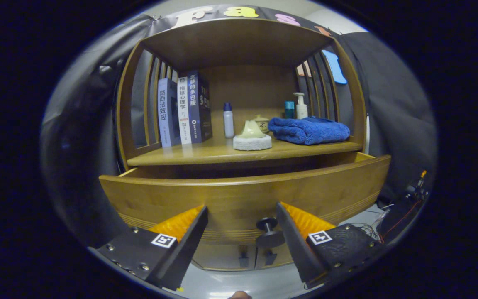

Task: Pull open the drawer, take out the items inside it, and place them on the countertop above the cabinet.

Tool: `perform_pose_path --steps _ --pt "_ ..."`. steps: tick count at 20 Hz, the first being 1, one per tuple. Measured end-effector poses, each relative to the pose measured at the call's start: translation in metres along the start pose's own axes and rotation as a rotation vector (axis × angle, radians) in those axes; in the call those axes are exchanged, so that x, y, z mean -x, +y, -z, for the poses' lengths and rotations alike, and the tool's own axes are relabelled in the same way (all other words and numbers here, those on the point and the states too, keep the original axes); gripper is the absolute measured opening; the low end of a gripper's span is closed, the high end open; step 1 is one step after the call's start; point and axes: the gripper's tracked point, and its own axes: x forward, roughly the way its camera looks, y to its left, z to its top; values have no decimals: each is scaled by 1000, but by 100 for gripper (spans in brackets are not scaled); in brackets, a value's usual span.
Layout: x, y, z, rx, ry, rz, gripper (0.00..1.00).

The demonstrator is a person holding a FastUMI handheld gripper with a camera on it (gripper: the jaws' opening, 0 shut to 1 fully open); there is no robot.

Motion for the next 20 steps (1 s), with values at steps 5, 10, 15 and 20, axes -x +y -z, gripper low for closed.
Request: perform_pose_path --steps 5,10,15,20 --pt "-19 1 -4 8 6 6 100" --pt "-39 3 -8 1 19 18 100" --pt "-58 5 -10 -30 28 27 100" --pt "-64 5 -10 -47 24 11 100"
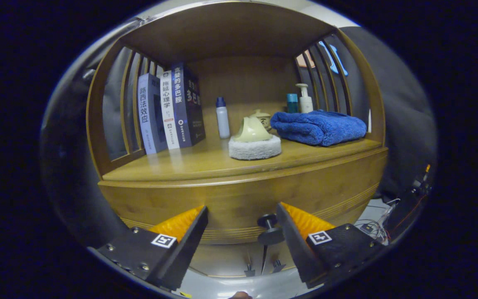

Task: Pull open the drawer, take out the items inside it, and place them on the countertop above the cabinet.

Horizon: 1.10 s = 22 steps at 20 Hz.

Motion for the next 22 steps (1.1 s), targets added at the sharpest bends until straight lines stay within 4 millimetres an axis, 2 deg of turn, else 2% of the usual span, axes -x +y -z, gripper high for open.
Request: perform_pose_path --steps 4,6,7,8,10,15,18,22 --pt "3 2 -3 5 9 -12 100" --pt "12 4 -5 18 9 -53 100" --pt "18 -3 -7 24 2 -52 100" --pt "24 -16 -5 25 -2 -41 100" --pt "41 -35 -14 25 -17 -17 100" --pt "84 -102 -46 60 -49 75 100" --pt "110 -134 -71 94 -97 104 97" --pt "138 -178 -96 161 -141 166 81"
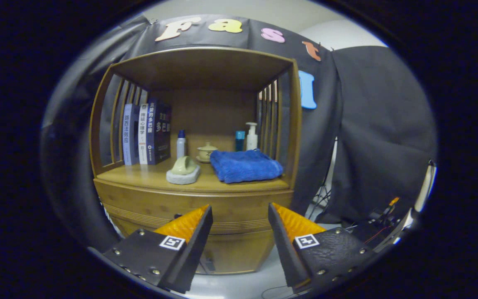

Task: Pull open the drawer, take out the items inside it, and place them on the countertop above the cabinet.

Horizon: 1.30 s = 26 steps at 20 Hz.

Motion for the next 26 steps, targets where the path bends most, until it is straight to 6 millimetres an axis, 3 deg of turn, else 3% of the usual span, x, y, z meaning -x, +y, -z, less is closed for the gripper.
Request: perform_pose_path --steps 3,5,7,10,16,22,26 --pt "15 -6 10 -33 24 -115 67" --pt "22 -2 24 -77 57 -229 65" --pt "18 -17 48 -63 112 -253 59" --pt "18 -29 60 -38 120 -346 60" --pt "-5 -96 102 -19 150 -379 60" --pt "-41 -147 105 -57 79 -366 60" --pt "-54 -185 109 -3 78 -285 60"
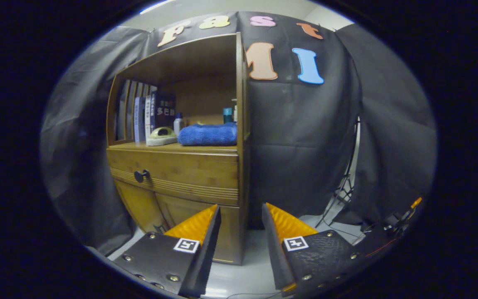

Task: Pull open the drawer, take out the items inside it, and place them on the countertop above the cabinet.

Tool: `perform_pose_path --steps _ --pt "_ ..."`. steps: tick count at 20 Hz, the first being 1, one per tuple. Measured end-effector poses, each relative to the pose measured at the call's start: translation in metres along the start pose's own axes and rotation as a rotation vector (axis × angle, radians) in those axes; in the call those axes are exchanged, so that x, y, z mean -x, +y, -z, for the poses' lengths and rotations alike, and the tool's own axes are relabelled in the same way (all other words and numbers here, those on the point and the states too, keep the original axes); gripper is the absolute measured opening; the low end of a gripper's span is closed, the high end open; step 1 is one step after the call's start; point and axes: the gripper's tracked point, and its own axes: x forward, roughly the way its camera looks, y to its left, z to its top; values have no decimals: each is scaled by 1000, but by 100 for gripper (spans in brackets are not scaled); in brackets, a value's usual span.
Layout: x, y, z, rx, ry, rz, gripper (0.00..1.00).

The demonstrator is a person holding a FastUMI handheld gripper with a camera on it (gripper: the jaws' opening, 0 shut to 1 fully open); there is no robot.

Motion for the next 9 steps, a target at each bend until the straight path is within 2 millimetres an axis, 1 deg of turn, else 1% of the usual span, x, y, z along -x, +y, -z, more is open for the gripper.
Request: perform_pose_path --steps 1,2,3,5,6,7,9 --pt "5 -16 -1 11 5 45 60" --pt "9 -28 -7 6 -25 76 60" --pt "21 -34 -17 -10 -70 94 60" --pt "29 -46 -32 -27 -138 141 59" --pt "31 -48 -35 -30 -142 147 59" --pt "38 -47 -38 -51 -161 139 59" --pt "38 -48 -39 -69 -169 133 59"
